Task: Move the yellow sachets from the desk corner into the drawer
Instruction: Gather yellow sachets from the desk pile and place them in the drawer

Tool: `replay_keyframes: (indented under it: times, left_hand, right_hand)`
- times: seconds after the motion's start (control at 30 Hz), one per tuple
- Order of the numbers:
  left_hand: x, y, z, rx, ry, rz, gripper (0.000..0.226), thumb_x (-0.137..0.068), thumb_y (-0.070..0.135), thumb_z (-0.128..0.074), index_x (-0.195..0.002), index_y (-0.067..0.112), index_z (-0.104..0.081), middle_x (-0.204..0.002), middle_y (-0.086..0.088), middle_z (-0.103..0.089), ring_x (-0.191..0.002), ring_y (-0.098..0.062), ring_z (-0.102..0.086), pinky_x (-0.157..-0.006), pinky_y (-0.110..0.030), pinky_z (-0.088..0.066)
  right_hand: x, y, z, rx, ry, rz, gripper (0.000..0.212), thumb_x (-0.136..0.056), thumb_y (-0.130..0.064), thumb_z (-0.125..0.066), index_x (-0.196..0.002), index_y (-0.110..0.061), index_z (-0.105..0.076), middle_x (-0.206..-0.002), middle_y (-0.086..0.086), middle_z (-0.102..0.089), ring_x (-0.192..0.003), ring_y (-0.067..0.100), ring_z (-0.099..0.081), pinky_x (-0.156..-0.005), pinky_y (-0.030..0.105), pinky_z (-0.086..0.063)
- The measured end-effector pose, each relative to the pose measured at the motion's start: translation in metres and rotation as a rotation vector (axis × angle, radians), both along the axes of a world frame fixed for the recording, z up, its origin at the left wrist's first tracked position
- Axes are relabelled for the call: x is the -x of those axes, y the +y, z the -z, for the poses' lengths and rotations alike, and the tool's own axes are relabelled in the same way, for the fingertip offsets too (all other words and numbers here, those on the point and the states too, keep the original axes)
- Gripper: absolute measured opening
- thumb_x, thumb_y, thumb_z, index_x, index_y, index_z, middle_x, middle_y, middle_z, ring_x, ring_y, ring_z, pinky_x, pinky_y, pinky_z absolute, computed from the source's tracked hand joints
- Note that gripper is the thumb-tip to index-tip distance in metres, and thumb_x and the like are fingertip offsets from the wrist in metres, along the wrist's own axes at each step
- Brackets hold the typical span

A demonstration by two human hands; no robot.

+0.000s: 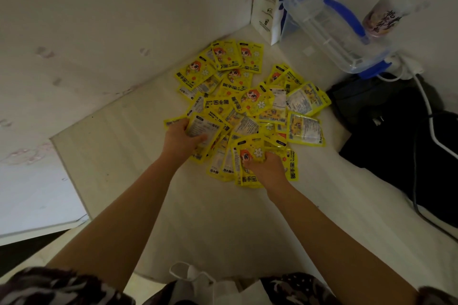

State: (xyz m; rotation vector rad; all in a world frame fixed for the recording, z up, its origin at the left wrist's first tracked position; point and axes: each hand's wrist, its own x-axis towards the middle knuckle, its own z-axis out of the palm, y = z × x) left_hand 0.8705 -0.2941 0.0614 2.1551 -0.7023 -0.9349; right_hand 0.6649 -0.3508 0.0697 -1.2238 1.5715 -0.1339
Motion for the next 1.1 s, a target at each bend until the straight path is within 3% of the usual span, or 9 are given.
replay_keyframes:
  times: [0.13,0.23,0.4,0.57,0.7,0.77,0.83,0.97,1.1]
  left_hand:
    - [-0.004,-0.005,0.011,-0.078,-0.105,0.058,0.037,-0.067,0.034,-0.080,-0.095,0.013,-0.069,-0.114,-0.012,-0.059,-0.107,-0.033,-0.056,-0.090,-0.050,-0.050]
    - [-0.003,-0.006,0.014,-0.128,-0.107,0.053,0.047,-0.054,0.058,-0.071,-0.089,0.027,-0.063,-0.110,-0.008,-0.065,-0.109,-0.037,-0.056,-0.088,-0.053,-0.051]
    - [0.016,-0.006,0.005,-0.239,-0.178,0.074,0.043,-0.076,0.041,-0.074,-0.109,0.017,-0.061,-0.119,-0.011,-0.057,-0.125,-0.035,-0.038,-0.099,-0.055,-0.038]
    - [0.019,0.001,0.009,-0.168,-0.146,0.057,0.037,-0.066,0.045,-0.075,-0.090,0.022,-0.060,-0.107,-0.008,-0.060,-0.096,-0.033,-0.062,-0.082,-0.054,-0.052]
    - [0.028,0.004,-0.001,-0.103,-0.176,0.029,0.034,-0.072,0.029,-0.079,-0.099,0.013,-0.065,-0.103,-0.003,-0.052,-0.098,-0.028,-0.057,-0.082,-0.046,-0.053]
    - [0.031,0.009,-0.001,-0.070,-0.155,0.016,0.039,-0.070,0.038,-0.077,-0.101,0.016,-0.066,-0.105,-0.003,-0.057,-0.096,-0.027,-0.060,-0.080,-0.046,-0.054]
    - [0.032,0.016,0.001,-0.030,-0.088,-0.025,0.038,-0.067,0.043,-0.076,-0.097,0.021,-0.068,-0.102,-0.004,-0.065,-0.086,-0.025,-0.067,-0.072,-0.047,-0.058]
    - [0.043,0.029,-0.006,0.032,0.044,-0.143,0.017,-0.077,0.027,-0.078,-0.091,0.022,-0.070,-0.093,-0.003,-0.072,-0.077,-0.020,-0.071,-0.070,-0.042,-0.061]
    - [0.064,0.047,-0.015,0.103,0.239,-0.306,0.015,-0.081,0.017,-0.075,-0.094,0.015,-0.067,-0.085,-0.005,-0.070,-0.057,-0.009,-0.069,-0.049,-0.025,-0.056]
  right_hand:
    - [-0.004,-0.002,0.004,-0.020,0.018,0.021,0.042,-0.076,-0.023,-0.075,-0.113,-0.007,-0.063,-0.111,0.010,-0.068,-0.104,0.029,-0.063,-0.091,0.045,-0.052]
    - [-0.006,-0.003,0.006,-0.013,0.018,0.031,0.040,-0.075,-0.024,-0.076,-0.110,-0.008,-0.065,-0.109,0.010,-0.068,-0.104,0.029,-0.063,-0.090,0.046,-0.052]
    - [-0.004,-0.004,0.003,0.002,0.009,0.039,0.022,-0.078,-0.018,-0.073,-0.098,-0.011,-0.069,-0.101,0.009,-0.071,-0.095,0.027,-0.065,-0.083,0.039,-0.052]
    - [-0.008,-0.001,0.006,-0.028,-0.001,0.063,0.037,-0.071,-0.024,-0.077,-0.106,-0.015,-0.068,-0.104,0.005,-0.070,-0.099,0.027,-0.065,-0.090,0.046,-0.052]
    - [-0.008,0.001,0.003,-0.050,-0.088,0.102,0.036,-0.076,-0.018,-0.075,-0.110,-0.012,-0.067,-0.108,0.007,-0.070,-0.103,0.026,-0.064,-0.093,0.044,-0.051]
    - [-0.006,0.001,0.002,-0.047,-0.119,0.114,0.035,-0.078,-0.016,-0.074,-0.111,-0.011,-0.066,-0.109,0.007,-0.069,-0.103,0.025,-0.063,-0.091,0.040,-0.050]
    - [-0.002,0.001,0.000,-0.030,-0.129,0.109,0.032,-0.079,-0.017,-0.073,-0.109,-0.012,-0.067,-0.107,0.006,-0.070,-0.101,0.024,-0.064,-0.087,0.038,-0.050]
    - [0.012,0.001,-0.004,0.019,-0.138,0.094,0.033,-0.080,-0.025,-0.071,-0.111,-0.017,-0.064,-0.107,0.001,-0.068,-0.101,0.022,-0.062,-0.087,0.039,-0.050]
    - [0.034,0.005,-0.013,0.081,-0.157,0.049,0.038,-0.083,-0.029,-0.068,-0.116,-0.016,-0.057,-0.114,0.002,-0.063,-0.105,0.021,-0.060,-0.094,0.044,-0.050]
